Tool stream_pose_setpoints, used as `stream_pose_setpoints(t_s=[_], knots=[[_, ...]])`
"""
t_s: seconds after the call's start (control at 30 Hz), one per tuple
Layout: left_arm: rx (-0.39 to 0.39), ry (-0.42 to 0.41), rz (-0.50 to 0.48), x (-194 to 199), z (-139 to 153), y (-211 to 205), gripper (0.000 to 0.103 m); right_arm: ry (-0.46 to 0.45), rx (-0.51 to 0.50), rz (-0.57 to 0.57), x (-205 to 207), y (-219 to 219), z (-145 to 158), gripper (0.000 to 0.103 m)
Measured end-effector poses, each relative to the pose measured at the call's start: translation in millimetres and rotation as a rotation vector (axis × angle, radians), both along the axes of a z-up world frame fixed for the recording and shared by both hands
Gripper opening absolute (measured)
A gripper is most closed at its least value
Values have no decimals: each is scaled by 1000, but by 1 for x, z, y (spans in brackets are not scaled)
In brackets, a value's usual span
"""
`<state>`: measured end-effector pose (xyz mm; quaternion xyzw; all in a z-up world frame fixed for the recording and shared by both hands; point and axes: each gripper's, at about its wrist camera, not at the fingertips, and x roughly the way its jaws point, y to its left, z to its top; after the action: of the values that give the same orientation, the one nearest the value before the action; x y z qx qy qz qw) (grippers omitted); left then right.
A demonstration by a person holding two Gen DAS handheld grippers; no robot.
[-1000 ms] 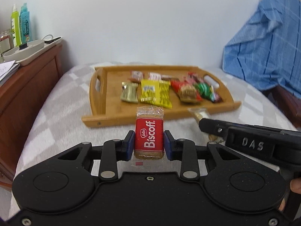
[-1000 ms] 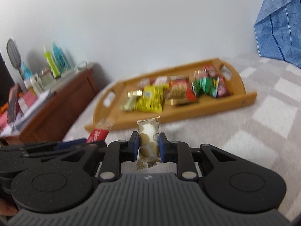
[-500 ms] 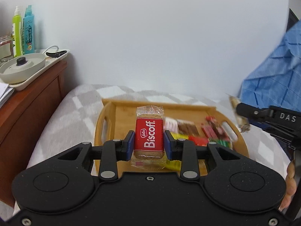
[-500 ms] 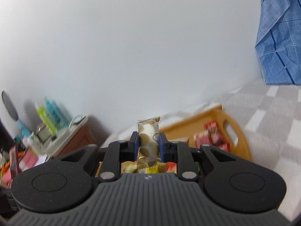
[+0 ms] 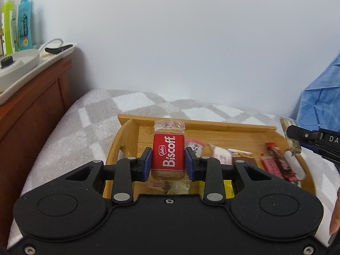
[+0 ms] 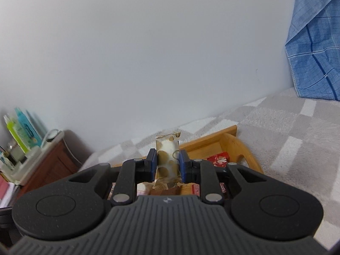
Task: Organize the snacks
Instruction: 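Carry the Biscoff with the left tool while the right tool carries the gold-dotted bar to the tray, then open the left tool over the tray while the right tool releases the gold-dotted bar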
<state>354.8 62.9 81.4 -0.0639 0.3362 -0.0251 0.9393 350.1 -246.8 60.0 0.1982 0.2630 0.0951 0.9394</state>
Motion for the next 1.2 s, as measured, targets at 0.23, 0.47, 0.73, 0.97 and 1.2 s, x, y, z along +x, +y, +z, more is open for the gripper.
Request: stream_pose_setpoints(t_s=[0.23,0.47,0.73,0.97,1.2], knots=[[0,19,27,22,-18,5,31,36,-99,40,26,19,-18,26],[0,43,45,34,-33,7,31,88,-180,44,35,29,-41,26],[21,53,39,37,-41,5,31,100,-179,44,40,28,-47,26],[35,62,37,40,-46,5,31,113,-180,42,40,28,-52,26],[65,58,27,39,-48,3,31,115,-174,41,41,28,-54,25]])
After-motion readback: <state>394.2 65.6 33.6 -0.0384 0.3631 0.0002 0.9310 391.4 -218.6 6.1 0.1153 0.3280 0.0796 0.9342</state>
